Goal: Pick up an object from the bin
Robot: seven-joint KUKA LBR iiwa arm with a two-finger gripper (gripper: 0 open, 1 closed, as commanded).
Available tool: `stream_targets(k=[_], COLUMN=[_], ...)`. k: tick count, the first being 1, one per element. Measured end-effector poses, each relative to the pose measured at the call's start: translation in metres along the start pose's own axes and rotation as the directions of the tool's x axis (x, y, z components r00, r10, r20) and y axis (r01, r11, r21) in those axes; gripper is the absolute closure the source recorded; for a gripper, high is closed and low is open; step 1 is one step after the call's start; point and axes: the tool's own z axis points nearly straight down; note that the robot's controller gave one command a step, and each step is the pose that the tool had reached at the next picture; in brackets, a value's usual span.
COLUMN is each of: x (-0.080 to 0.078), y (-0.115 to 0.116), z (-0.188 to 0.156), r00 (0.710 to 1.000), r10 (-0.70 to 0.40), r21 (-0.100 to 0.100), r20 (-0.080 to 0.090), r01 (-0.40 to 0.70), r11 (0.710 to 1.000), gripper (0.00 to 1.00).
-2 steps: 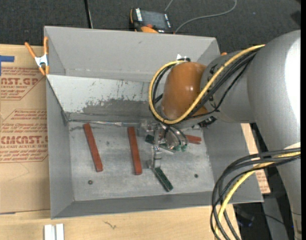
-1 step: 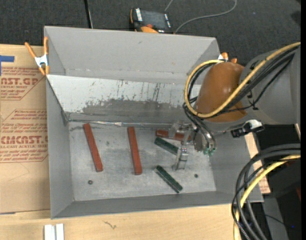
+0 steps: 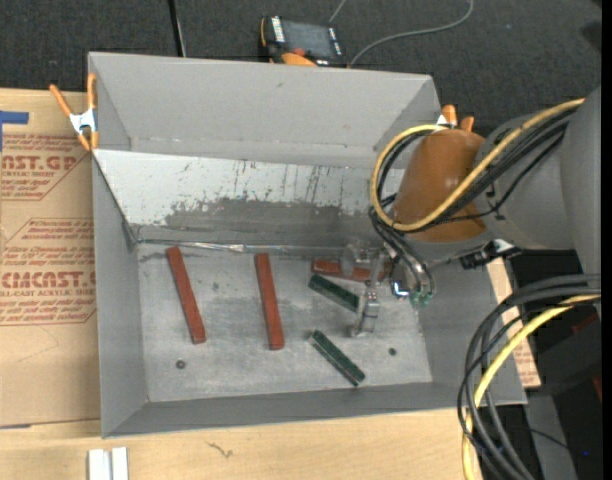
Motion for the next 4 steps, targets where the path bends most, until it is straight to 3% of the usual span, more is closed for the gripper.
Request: stream_targets(k=[1,2,3,4], x=[-0.002,0.005,0.006,-0.021], y=[0.001,0.011,0.011,0.006], z=[-0.006,-0.032,-0.031,-0.001], r00=[1.0,0.998,0.998,1.0], r10=[0.001,0.07,0.07,0.032], r21=[-0.001,-0.002,-0.001,0.0], r20=[0.007,0.0,-0.002,-0.002], r01=[-0.001,-0.07,-0.07,-0.032], r11=[1.0,0.998,0.998,1.0], gripper=[1.0,1.0,0.0,0.0])
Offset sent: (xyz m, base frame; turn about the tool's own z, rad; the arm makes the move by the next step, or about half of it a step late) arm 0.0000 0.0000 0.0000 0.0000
